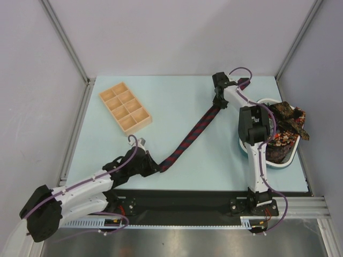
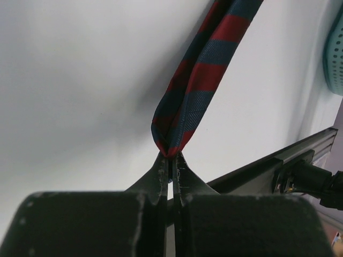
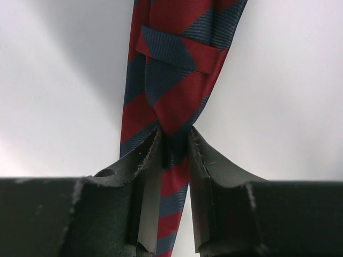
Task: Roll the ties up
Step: Flatten the tie
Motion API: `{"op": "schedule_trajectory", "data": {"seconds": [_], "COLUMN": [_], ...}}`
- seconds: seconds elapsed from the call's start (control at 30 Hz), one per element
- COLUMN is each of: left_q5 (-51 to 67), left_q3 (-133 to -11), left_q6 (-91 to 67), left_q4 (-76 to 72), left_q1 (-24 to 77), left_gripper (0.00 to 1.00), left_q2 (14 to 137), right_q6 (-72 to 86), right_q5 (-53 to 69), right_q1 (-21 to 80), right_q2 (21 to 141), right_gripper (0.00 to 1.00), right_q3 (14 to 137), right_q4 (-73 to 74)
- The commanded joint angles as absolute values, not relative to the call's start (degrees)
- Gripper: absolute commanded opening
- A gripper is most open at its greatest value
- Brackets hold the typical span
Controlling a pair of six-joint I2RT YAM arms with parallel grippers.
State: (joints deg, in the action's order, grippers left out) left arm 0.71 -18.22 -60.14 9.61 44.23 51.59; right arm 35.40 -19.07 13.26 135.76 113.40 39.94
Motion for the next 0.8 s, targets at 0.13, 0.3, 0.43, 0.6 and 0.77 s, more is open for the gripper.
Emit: {"op": "schedule_trajectory", "data": {"seconds": [0.13, 0.3, 0.43, 0.6, 0.77], "left_q5": [6.5, 3.6, 2.6, 0.2, -2.6], "left_q3": [-18.7, -22.3, -24.4, -24.0, -22.6], "left_q6": [-60.3, -64.2, -66.7, -66.2, -65.3], "left_q4": [0.3, -4.1, -5.0, -3.3, -1.4], "left_q1": [45.1, 51.0, 53.0, 52.8, 52.8], "left_gripper": [0.00, 0.00, 0.00, 0.00, 0.06], "left_q2": [59.9, 65.2, 69.2, 69.3, 67.6], "right_q6": [33.1, 33.1, 32.0, 31.6, 31.6], "right_q5": [-20.0, -17.8, -14.7, -11.6, -8.5], "right_q1": [9.1, 4.7, 4.0, 4.3, 4.6], "right_q2": [138.4, 137.3, 136.2, 132.7, 131.6], "right_gripper": [0.28, 0.31, 0.35, 0.42, 0.54], "right_q3": [118.5, 118.0, 117.7, 114.0, 113.5], "right_q4": [43.9, 42.6, 41.7, 37.4, 35.9]}}
